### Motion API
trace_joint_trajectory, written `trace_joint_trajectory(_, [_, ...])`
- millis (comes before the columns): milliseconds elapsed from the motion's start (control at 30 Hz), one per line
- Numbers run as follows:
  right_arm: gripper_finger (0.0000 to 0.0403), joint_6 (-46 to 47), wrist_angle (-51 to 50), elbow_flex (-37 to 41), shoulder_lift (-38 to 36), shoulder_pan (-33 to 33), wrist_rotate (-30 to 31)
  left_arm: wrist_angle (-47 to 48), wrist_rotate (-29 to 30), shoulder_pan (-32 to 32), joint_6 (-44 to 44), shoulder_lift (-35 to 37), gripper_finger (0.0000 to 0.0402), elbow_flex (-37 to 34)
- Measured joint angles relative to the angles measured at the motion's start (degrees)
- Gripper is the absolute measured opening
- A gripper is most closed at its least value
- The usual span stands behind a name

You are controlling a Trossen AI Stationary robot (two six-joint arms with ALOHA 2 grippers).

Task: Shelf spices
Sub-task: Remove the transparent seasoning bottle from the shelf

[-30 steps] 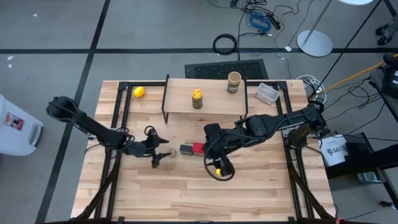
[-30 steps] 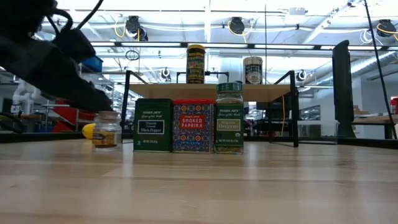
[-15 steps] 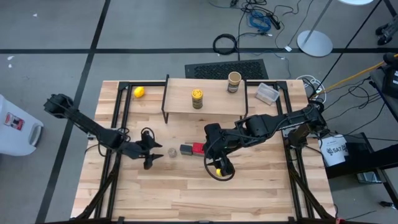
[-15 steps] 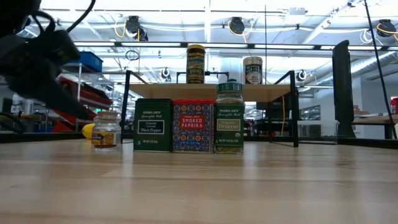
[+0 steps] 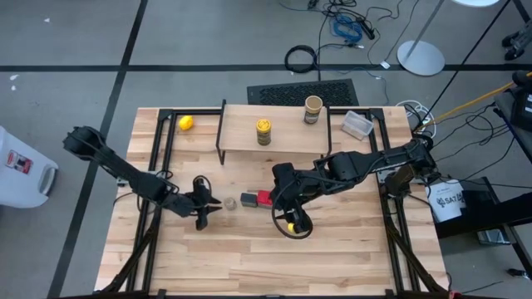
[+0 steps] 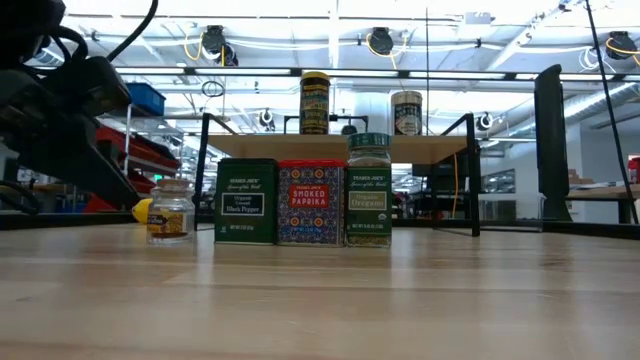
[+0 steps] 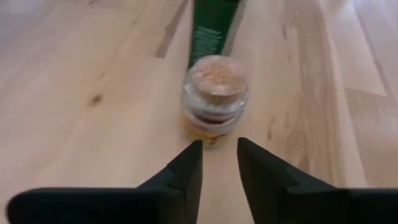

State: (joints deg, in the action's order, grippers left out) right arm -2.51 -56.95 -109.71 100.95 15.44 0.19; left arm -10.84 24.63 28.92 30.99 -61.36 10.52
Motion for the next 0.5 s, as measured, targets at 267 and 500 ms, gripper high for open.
trace_joint_trajectory(267, [0.0258, 0.1, 0.1, 0.0, 0.0, -0.1, 0.0, -6.8, 0.2, 0.0, 0.0, -7.5, 0.0084, 0.0])
trace_joint_trajectory(500, [0.0258, -0.1, 0.1, 0.0, 0.0, -0.2, 0.0, -14.6, 1.9, -1.8, -2.8, -11.8, 0.0084, 0.0])
